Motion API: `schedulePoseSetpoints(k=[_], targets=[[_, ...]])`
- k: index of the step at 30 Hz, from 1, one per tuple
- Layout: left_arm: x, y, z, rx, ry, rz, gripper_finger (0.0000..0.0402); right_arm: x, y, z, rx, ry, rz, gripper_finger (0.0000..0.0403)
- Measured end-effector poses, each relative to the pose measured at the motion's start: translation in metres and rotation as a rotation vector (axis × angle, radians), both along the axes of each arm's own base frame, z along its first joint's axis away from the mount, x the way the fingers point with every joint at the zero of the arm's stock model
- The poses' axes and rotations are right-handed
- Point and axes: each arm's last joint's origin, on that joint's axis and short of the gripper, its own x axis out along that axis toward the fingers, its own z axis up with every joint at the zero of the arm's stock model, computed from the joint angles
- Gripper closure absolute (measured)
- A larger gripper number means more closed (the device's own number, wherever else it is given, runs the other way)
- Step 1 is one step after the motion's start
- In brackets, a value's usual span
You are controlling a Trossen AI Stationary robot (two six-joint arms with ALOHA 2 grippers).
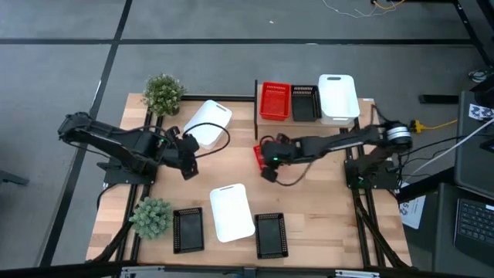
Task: Stack baskets on shelf by color
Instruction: Stack the red bin on the top of the red bins on the shelf
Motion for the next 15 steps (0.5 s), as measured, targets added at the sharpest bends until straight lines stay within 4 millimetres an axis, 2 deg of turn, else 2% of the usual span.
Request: schedulePoseSetpoints(k=[6, 11, 15], targets=[[0.000, 0.003, -0.015, -0.003, 0.018, 0.031, 0.0402, 0.036, 0.001, 0.003, 0.000, -0.016, -0.100, 0.0322], [0.000, 0.003, -0.016, 0.015, 0.012, 0.036, 0.0402, 0.043, 0.000, -0.012, -0.038, 0.033, -0.254, 0.0322], [-0.001, 0.004, -0.014, 0.030, -0.002, 0.041, 0.0402, 0.047, 0.001, -0.027, 0.006, 0.045, -0.327, 0.0322]])
